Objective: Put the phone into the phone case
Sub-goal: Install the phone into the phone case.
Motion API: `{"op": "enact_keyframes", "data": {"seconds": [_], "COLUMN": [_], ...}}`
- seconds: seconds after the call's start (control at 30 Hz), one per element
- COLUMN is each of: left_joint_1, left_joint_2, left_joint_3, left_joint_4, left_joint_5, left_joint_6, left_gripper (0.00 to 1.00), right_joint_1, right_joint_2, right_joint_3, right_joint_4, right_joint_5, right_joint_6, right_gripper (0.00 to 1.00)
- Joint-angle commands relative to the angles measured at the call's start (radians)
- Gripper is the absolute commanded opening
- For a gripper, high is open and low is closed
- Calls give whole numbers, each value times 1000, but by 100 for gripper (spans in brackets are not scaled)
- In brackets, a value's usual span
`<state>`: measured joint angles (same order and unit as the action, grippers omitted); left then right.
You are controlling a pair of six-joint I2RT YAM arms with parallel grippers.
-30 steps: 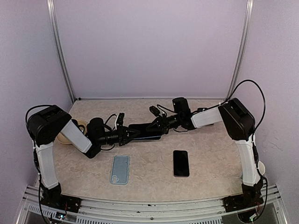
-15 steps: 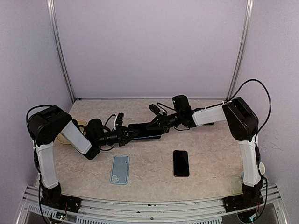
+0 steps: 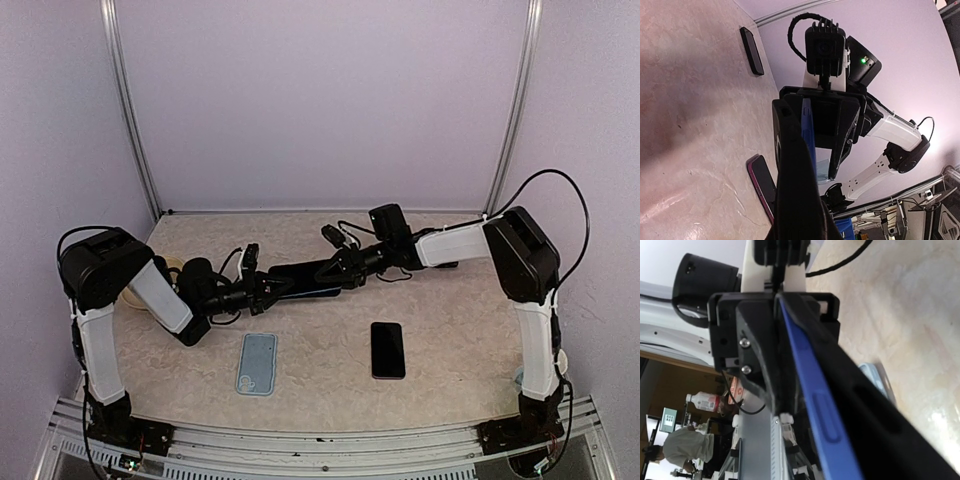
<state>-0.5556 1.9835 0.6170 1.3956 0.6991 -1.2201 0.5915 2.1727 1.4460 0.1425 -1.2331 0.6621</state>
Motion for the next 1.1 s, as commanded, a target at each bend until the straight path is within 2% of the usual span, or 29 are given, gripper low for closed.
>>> {"op": "enact_keyframes", "data": {"seconds": [0.0,0.17,0.37,0.53,0.77,1.07], "left_joint_1": [-2,-3,6,6,1,-20], "left_joint_2": [-20,-21,-53,-69,-61,-19], "left_joint_3": [17,3,-35,-50,-33,-10], "left_joint_4": [138,118,132,192,230,267], "left_joint_5": [-9,-46,-125,-173,-181,-201], "left_joint_6": [-3,5,-11,-60,-114,-171], "left_gripper": [0,0,0,0,0,0], "right_joint_1": [0,16,46,57,76,150], "right_joint_2": [-55,-75,-99,-120,-177,-166], "right_joint_3": [-17,-44,-21,-19,-67,-34], "right_joint_4": [-5,100,-129,-251,-273,-271], "right_joint_5": [-15,-66,2,139,262,470], "right_joint_6": [-10,59,-193,-336,-487,-630], "right_gripper": [36,39,48,54,59,59]}}
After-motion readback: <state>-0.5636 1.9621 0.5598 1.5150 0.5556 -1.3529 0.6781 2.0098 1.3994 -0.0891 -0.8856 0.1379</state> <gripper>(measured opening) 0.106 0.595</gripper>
